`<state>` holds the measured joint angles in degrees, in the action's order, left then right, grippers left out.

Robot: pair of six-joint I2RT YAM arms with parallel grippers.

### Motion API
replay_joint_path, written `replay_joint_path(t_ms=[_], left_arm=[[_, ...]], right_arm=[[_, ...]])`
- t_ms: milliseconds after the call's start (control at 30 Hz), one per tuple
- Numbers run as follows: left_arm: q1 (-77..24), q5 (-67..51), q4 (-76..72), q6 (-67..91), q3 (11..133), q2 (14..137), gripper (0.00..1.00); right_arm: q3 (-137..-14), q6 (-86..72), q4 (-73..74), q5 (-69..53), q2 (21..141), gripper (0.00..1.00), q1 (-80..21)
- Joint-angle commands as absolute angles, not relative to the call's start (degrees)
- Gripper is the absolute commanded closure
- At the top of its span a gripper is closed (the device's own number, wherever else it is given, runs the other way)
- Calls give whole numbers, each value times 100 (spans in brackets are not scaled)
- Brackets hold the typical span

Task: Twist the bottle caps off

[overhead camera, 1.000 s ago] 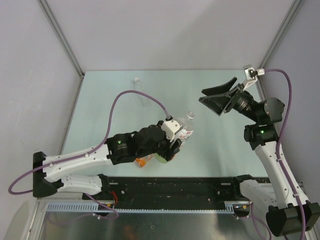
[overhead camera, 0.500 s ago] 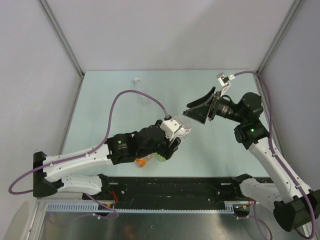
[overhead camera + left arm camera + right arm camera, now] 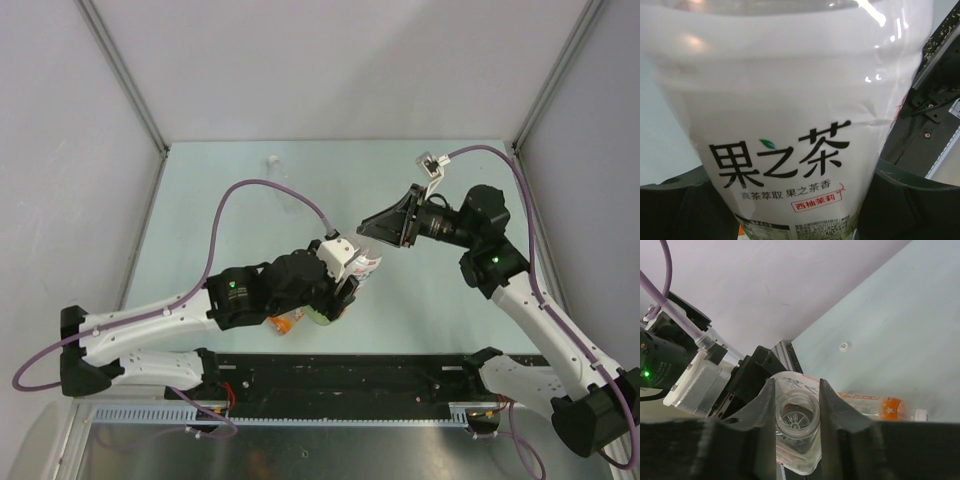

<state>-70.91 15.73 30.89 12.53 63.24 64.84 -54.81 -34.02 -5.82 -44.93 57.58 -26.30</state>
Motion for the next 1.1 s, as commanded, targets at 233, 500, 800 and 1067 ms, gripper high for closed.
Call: replay_joint_path(t_ms=[233,500,800,1067], left_arm=[[-7114,1495,2856,1235,6595,6238,30],[-7119,1869,2864,1191,6566,6002,1],[-7119,2836,2867,1405,6404,5614,0],[-7119,2861,2905,1394,6372,5709,1]], right_arm=[[-5687,-3167,-461,-4152,5611,100,-2722],[-5687,-2901,-157,-3860,5571,100,-2694],[-5946,-2070,1027,-2616,5615,100,-2562],[-6045,-1575,1643,428,5707,100,-2549]])
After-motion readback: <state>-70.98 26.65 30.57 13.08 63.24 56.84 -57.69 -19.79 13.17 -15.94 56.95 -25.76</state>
